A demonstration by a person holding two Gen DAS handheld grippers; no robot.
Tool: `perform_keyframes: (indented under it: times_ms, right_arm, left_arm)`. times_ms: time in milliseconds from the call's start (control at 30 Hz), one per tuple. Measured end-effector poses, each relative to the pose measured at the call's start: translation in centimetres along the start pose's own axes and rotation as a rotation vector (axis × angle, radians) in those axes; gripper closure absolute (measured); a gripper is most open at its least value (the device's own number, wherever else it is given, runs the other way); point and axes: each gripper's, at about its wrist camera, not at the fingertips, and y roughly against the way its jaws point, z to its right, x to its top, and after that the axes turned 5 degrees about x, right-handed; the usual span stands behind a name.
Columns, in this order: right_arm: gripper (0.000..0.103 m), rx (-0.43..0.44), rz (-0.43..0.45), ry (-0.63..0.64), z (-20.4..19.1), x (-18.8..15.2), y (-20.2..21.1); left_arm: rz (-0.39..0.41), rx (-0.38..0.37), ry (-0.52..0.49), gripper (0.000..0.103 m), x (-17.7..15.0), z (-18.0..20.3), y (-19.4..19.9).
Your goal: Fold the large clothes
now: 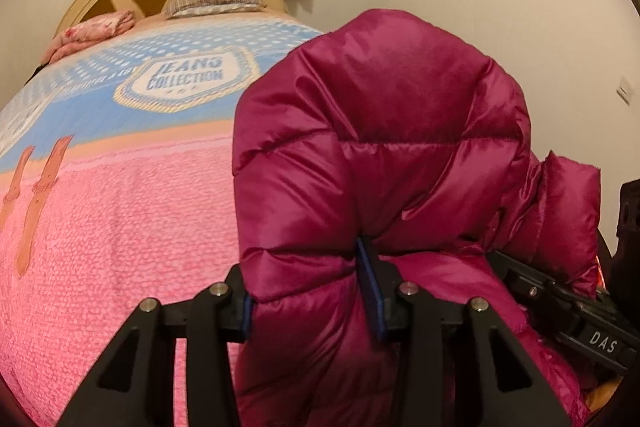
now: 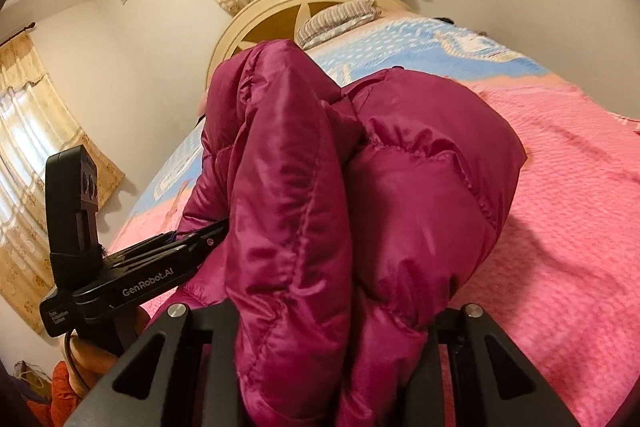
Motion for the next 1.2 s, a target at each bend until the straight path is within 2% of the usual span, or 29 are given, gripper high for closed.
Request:
perform_keyframes:
  times_ms: [433,533,667,800,967,1200]
  right_arm:
    - [0.075,-0.088,0.100,-0.023,2.5,-0.6,4.9]
    - [0.075,-0.109,0.135,-0.035,3.6,0.0,6.6]
    - [0.075,-0.167,0.176,-0.045,6.1,1.4,8.9]
    - [0.075,-0.227,0.180,-0.064,9.3,2.4,10.1]
    - [0.075,-0.259,0.155,-0.118,13.4,3.2,10.6]
    - [0.075,-0.286,0.098,-0.154,17.8,4.3,8.4]
  left_arm:
    - [0.007,-0.087,-0.100,0.059,1.3,5.6,-1.4]
    - [0.013,-0.114,-0.140,0.059,2.2,8.0,-1.9]
    - [0.030,-0.144,-0.196,0.059,3.8,11.7,-3.2]
    - [-0.001,-0.168,-0.227,0.059,4.9,14.9,-5.7]
    - [-0.051,-0.152,-0.246,0.059,5.7,17.4,-9.5]
    - [-0.108,-0.073,-0.258,0.059,6.2,20.0,-13.4]
